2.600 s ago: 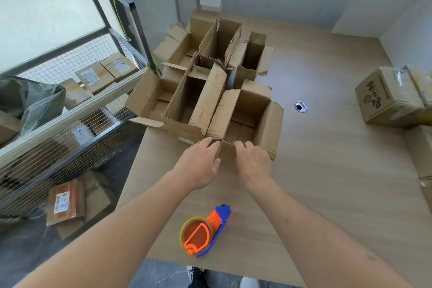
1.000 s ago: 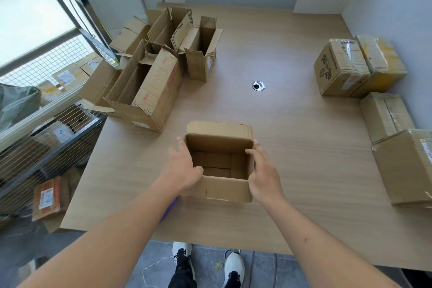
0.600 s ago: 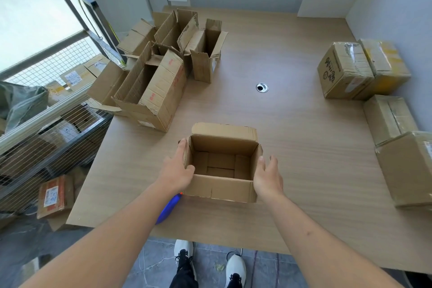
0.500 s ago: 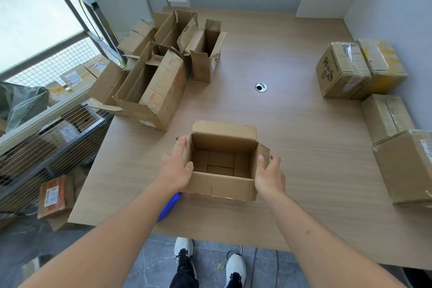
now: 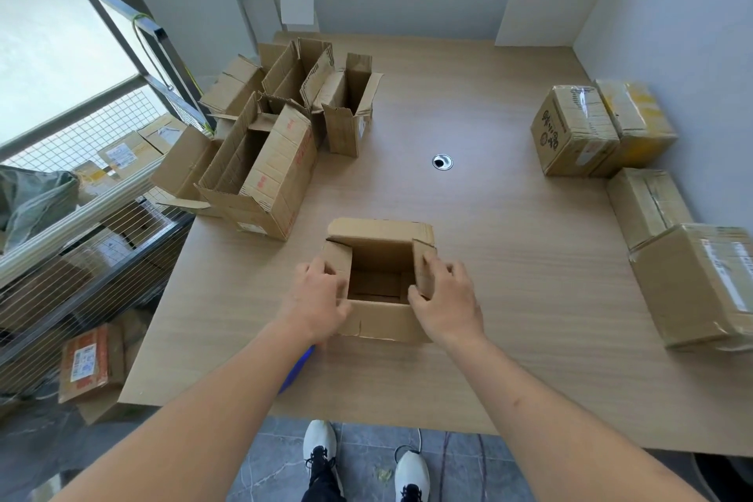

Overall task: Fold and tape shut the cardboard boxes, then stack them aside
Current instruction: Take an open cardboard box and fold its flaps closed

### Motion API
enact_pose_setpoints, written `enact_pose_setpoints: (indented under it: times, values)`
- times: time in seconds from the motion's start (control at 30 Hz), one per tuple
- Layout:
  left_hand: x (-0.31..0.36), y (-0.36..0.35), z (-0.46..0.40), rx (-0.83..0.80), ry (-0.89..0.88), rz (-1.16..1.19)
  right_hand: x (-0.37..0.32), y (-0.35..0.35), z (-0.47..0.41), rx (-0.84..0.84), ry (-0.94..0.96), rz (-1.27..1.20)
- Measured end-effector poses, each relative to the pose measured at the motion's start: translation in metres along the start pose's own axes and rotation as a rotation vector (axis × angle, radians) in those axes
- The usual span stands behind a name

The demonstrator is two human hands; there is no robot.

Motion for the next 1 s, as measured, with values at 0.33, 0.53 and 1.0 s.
enact_pose_setpoints:
  times: [0.33, 0.53, 1.0]
  values:
    - [-0.008, 0.0, 0.004, -0.248, -0.165, -0.407, 0.006, -0.027, -0.001, -0.277, -0.138, -0.006]
    - [-0.009, 0.01, 0.006, -0.24, -0.236, -0.287, 0.004, -0.016, -0.013, -0.118, -0.18, -0.075]
    - [-0.014, 0.017, -0.03, -0.03, -0.078, 0.101, -0.003, -0.006, -0.031, 0.028, -0.313, -0.174]
Point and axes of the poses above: each hand's wrist, its own z-axis away from the middle knuckle, its own y-axis out of the back of the hand, x = y × z, the point moved 3 cm from there along -z, towards the middle knuckle, and after that the axes turned 4 degrees about y, right-handed, at the moved point
